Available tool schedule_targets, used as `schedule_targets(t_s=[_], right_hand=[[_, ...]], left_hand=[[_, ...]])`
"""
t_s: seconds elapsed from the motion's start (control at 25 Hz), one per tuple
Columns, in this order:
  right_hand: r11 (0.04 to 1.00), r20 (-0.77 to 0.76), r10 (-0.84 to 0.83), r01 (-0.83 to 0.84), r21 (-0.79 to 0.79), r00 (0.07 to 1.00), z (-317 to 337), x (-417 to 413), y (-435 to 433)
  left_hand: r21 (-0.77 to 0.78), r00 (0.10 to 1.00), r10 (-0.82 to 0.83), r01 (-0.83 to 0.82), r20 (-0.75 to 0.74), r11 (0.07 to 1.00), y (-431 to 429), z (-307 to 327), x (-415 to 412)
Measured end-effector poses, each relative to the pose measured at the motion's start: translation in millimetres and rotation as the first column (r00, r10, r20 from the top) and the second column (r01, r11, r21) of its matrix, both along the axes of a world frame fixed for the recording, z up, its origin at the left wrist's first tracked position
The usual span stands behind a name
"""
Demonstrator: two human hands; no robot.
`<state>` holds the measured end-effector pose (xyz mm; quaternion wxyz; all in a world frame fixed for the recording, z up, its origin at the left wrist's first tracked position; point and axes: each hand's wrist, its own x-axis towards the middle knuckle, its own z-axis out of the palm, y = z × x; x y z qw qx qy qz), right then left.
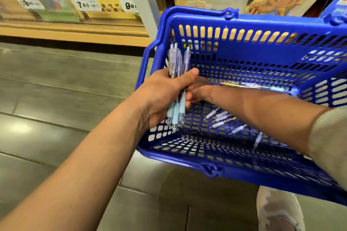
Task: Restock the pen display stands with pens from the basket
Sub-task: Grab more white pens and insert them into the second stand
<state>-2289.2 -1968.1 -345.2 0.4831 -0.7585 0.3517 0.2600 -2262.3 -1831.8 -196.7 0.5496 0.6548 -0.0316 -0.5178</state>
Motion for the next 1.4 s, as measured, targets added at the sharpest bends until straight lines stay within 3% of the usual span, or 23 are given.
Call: schedule_targets(t_s=[0.16, 0.28, 0.52, 0.72, 0.88, 1.04, 1.24, 1.32, 1.36, 1.4], right_hand=[[0.977, -0.045, -0.178, 0.182, 0.113, 0.983, 3, 0, -8], [0.936, -0.073, -0.129, 0.146, 0.319, 0.989, 8, -16, -27], [0.863, 0.026, -0.091, 0.065, 0.5, 0.996, 36, -62, -70], [0.93, 0.157, -0.036, -0.025, 0.367, 0.987, 67, -90, -89], [0.972, 0.2, -0.02, -0.027, 0.232, 0.98, 81, -99, -96], [0.975, 0.218, 0.036, -0.082, 0.206, 0.975, 87, -98, -102], [0.939, 0.22, 0.032, -0.105, 0.326, 0.975, 92, -98, -119], [0.985, 0.168, 0.072, -0.097, 0.145, 0.983, 85, -101, -128], [0.98, 0.091, 0.188, -0.182, -0.079, 0.978, 78, -104, -132], [0.901, -0.038, 0.298, -0.295, -0.319, 0.954, 70, -108, -134]], left_hand=[[0.061, 1.0, 0.017, -0.018, 0.019, 0.998, -7, -2, -7], [0.116, 0.997, 0.043, -0.051, 0.063, 0.992, -20, -7, -14], [0.218, 0.988, -0.023, -0.01, 0.151, 0.976, -49, -30, -29], [0.232, 0.994, -0.047, 0.022, 0.103, 0.972, -65, -46, -47], [0.196, 0.982, -0.086, 0.052, 0.168, 0.979, -73, -44, -55], [0.095, 0.996, -0.056, 0.049, 0.071, 0.994, -73, -38, -56], [0.109, 0.988, -0.047, 0.031, 0.146, 0.994, -74, -31, -53], [0.123, 0.988, -0.039, 0.021, 0.149, 0.992, -71, -30, -50], [0.13, 0.989, -0.043, 0.024, 0.141, 0.991, -69, -31, -48], [0.139, 0.989, -0.053, 0.034, 0.135, 0.99, -68, -31, -46]])
